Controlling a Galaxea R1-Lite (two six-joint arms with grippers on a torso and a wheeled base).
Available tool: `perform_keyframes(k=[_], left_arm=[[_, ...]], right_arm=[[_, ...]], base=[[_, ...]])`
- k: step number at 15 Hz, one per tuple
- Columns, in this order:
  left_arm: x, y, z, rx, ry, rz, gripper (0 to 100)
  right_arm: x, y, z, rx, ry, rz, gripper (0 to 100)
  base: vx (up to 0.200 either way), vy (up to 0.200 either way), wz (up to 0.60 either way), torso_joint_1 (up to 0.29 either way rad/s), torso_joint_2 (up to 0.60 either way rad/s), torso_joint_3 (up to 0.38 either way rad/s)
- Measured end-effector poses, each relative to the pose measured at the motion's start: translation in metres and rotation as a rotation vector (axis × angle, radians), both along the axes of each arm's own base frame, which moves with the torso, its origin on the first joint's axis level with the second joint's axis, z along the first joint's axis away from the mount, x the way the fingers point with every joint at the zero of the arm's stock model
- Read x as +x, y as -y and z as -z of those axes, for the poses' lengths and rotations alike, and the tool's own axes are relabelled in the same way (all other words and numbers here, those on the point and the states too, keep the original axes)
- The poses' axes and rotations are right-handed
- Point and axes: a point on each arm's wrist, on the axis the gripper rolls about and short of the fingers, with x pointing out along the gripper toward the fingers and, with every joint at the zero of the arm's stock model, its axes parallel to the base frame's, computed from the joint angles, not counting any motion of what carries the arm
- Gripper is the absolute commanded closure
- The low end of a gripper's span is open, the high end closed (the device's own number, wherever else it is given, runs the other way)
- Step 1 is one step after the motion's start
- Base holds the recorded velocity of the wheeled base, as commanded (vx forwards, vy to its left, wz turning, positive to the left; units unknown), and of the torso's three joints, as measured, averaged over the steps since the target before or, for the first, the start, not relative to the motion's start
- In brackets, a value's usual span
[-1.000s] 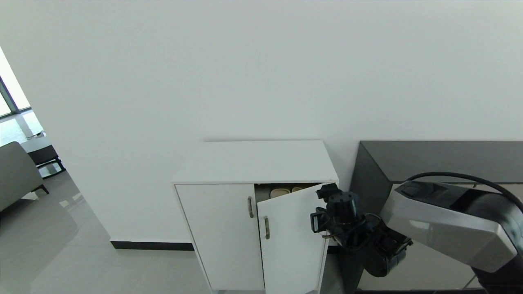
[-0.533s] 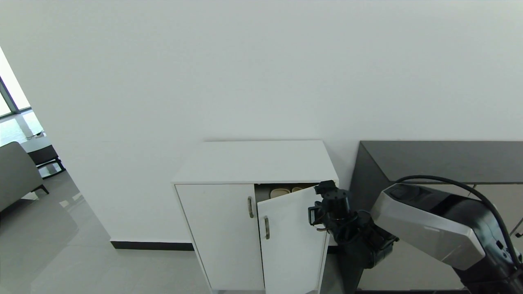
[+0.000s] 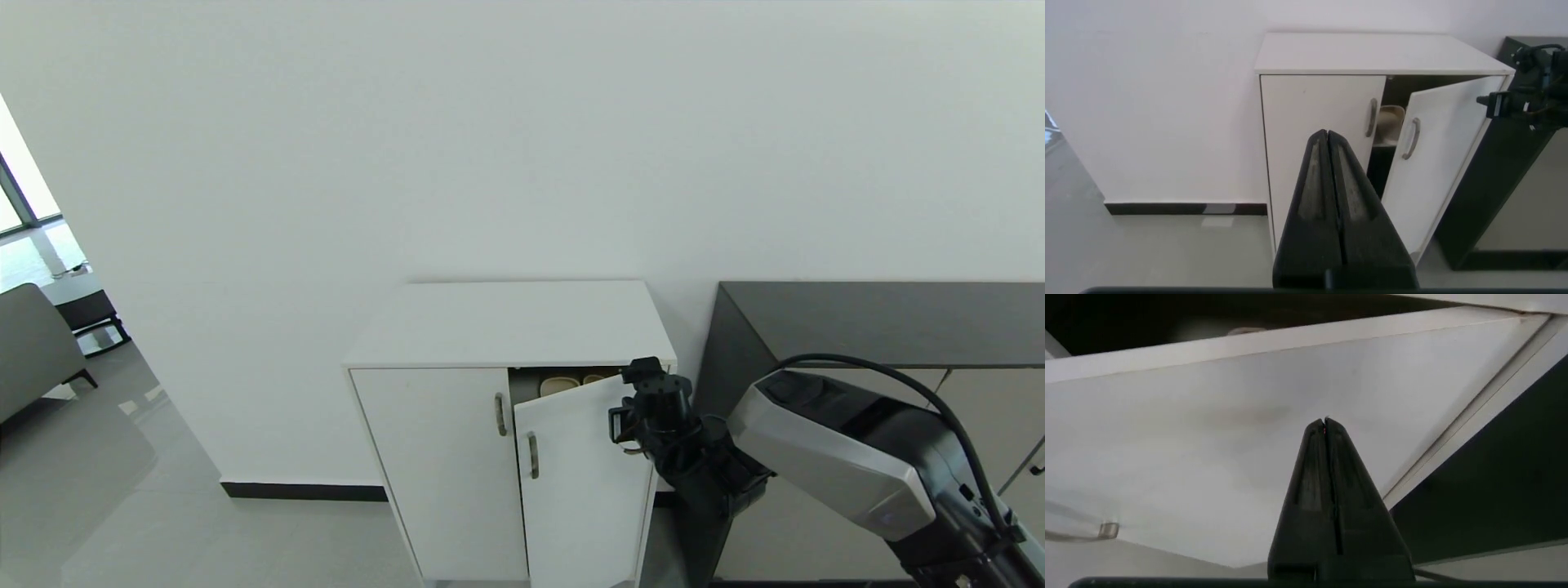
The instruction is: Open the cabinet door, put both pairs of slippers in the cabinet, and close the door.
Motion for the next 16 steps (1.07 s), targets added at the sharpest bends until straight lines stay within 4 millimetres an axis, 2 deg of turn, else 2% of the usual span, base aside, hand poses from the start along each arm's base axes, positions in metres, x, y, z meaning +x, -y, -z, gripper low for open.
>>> perform_keyframes(k=[11,16], left_arm=[[0.0,0.0,0.0,0.0,0.0,0.003,100],[0.0,0.0,0.0,0.0,0.0,0.003,100]], right_arm=[[0.024,-0.002,0.002,0.039,0.058,0.023,100],[0.027,0.001,0.005,0.032,0.046,0.03,100]], base=[[0.0,0.0,0.0,0.0,0.0,0.0],[0.0,0.0,0.0,0.0,0.0,0.0]])
